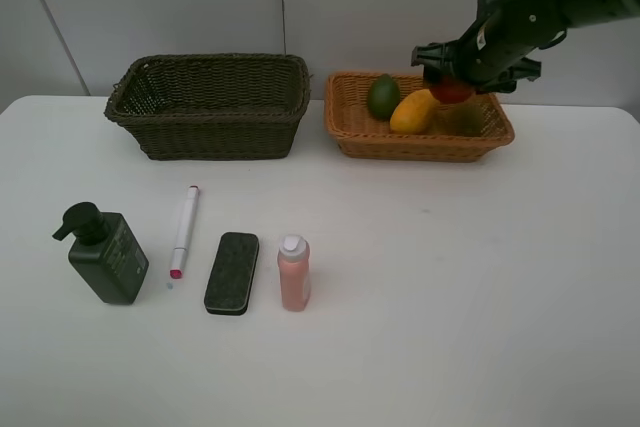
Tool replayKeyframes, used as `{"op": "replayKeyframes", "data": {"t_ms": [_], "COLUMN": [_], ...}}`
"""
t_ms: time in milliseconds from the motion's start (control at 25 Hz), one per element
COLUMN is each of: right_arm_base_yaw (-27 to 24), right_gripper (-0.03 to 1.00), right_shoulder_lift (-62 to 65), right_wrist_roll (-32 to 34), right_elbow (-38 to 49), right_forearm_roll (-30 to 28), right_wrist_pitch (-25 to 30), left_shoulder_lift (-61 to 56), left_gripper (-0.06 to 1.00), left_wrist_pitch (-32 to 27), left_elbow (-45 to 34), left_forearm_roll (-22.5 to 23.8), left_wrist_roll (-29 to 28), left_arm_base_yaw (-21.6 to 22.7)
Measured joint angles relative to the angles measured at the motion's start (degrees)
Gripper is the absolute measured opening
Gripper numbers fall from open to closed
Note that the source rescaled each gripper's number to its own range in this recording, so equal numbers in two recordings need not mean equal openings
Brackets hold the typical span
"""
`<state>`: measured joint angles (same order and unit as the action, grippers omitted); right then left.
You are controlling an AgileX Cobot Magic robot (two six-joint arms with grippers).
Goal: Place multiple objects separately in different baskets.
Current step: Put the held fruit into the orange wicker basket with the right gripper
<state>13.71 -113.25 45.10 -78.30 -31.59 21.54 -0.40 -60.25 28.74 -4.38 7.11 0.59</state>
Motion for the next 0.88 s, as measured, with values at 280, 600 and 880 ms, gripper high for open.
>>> {"op": "replayKeyframes", "data": {"t_ms": [280,600,880], "right_arm_base_yaw": [0.0,0.0,0.0], "right_gripper": [0.68,0.68,0.68], "right_shoulder_lift": [-3.1,-3.2,-3.2], "right_wrist_roll": [0.0,0.0,0.0], "right_elbow": [0.0,0.0,0.0], "right_forearm_roll": [-1.4,-1.5,-1.6], "right_wrist_pitch": [-1.6,-2.1,-1.8], "left_shoulder_lift": [0.0,0.0,0.0], "left_gripper": [1.00,1.00,1.00], "left_wrist_pitch": [0.0,0.0,0.0], "left_elbow": [0.0,0.0,0.0], "left_forearm_roll": [0.0,0.0,0.0], "left_wrist_roll": [0.0,0.0,0.0], "left_arm_base_yaw": [0.0,0.0,0.0]}}
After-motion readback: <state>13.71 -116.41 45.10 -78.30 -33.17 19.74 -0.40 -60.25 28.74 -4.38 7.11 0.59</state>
